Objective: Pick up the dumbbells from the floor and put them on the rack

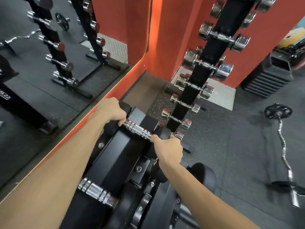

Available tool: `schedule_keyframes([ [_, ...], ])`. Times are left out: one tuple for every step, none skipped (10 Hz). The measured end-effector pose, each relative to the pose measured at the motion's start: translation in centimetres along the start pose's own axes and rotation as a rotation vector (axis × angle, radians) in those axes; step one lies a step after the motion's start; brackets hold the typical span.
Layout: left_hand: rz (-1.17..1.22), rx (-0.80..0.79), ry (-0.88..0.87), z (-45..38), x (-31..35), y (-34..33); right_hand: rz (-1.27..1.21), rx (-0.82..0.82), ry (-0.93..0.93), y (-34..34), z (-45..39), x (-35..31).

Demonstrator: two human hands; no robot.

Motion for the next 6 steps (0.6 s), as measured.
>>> schedule_keyframes([
  [-0.004, 0.024, 0.004, -0.6, 0.7, -0.2, 0.020, -0.029, 0.017, 0.0, -1.3, -0.9],
  [0.011, 0.084, 0.032, -0.4, 1.6, -0.5, 0.005, -0.123, 0.008, 0.6, -2.3, -1.9],
  [0.020, 0.136, 0.068, -0.1, 1.7, -1.3, -0.017, -0.248, 0.003, 1.3, -2.6, -1.7],
  [0.027, 0.217, 0.087, 0.8, 2.4, -2.0, -0.025, -0.376, 0.021, 2.1, -2.9, -1.1],
  [0.052, 0.279, 0.040, 3.0, 4.2, -2.4, -0.093, -0.463, 0.086, 3.4, -3.3, -0.8],
  [0.209, 0.365, -0.138, 5.7, 7.2, -2.2, -0.227, -0.500, 0.115, 5.9, -4.4, -1.0],
])
Point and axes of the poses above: each hand's wrist, its own z-axis away from the middle knuckle, its own y-axis out of the back of the hand, x = y × z, the point moved 2 cm from there along -z, towards the middle knuckle, and after that the axes turned 9 degrees about x, right-handed, at the moved point
